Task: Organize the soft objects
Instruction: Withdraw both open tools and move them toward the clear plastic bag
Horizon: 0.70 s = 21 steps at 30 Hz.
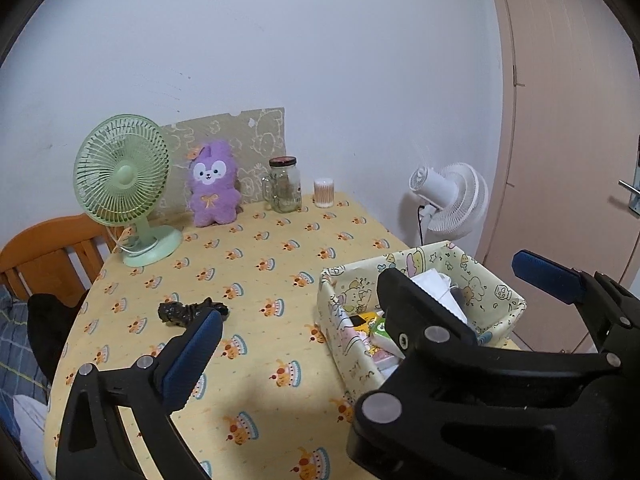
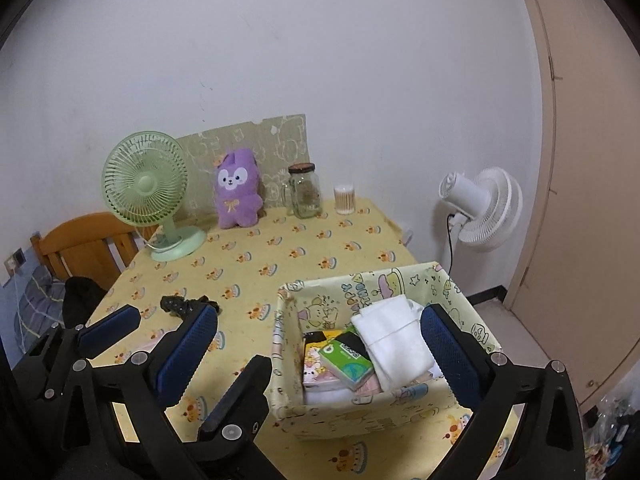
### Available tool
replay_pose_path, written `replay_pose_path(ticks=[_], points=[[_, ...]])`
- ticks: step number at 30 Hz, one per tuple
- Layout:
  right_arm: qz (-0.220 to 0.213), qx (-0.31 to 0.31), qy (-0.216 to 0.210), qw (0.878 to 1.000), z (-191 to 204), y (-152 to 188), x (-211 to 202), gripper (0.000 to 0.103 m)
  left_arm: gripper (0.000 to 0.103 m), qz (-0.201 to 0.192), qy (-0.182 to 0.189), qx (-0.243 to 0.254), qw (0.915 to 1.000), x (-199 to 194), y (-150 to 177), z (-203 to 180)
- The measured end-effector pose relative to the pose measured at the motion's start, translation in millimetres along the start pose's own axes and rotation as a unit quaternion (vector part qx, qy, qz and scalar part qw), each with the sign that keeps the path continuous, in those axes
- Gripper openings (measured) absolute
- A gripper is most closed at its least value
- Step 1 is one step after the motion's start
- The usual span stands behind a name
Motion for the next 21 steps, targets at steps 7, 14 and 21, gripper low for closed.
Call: replay_pose_path(ticks=[7,14,21], points=[[0.010,-0.008,-0.017,1.000,20.4,2.8,-2.3,0.103,0.103,-0.008,-0.017,-0.001,0.9998,-10.8,4.2,16.5],[0.011,-0.015,-0.029,0.999,38.9,2.8,-3.3,0.103,0.103,-0.014,-0.025,-0.005,0.9996,-17.9,6.0,33.7],[0.006,-0.020,-0.054,0.998,58.2,-2.4,2.8,0.103,0.102,-0.018,-0.028,-0.019,0.9993,-16.3,4.1,57.4]])
Point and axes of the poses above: each gripper's, at about its wrist camera, not at the fingertips, and x roughly the way its jaws point, z to its left, y to its underside, the point moved 3 cm from there along x, roughly the way its jaws point, and after that the axes turned 7 degrees about -x, right-handed, at the moved point
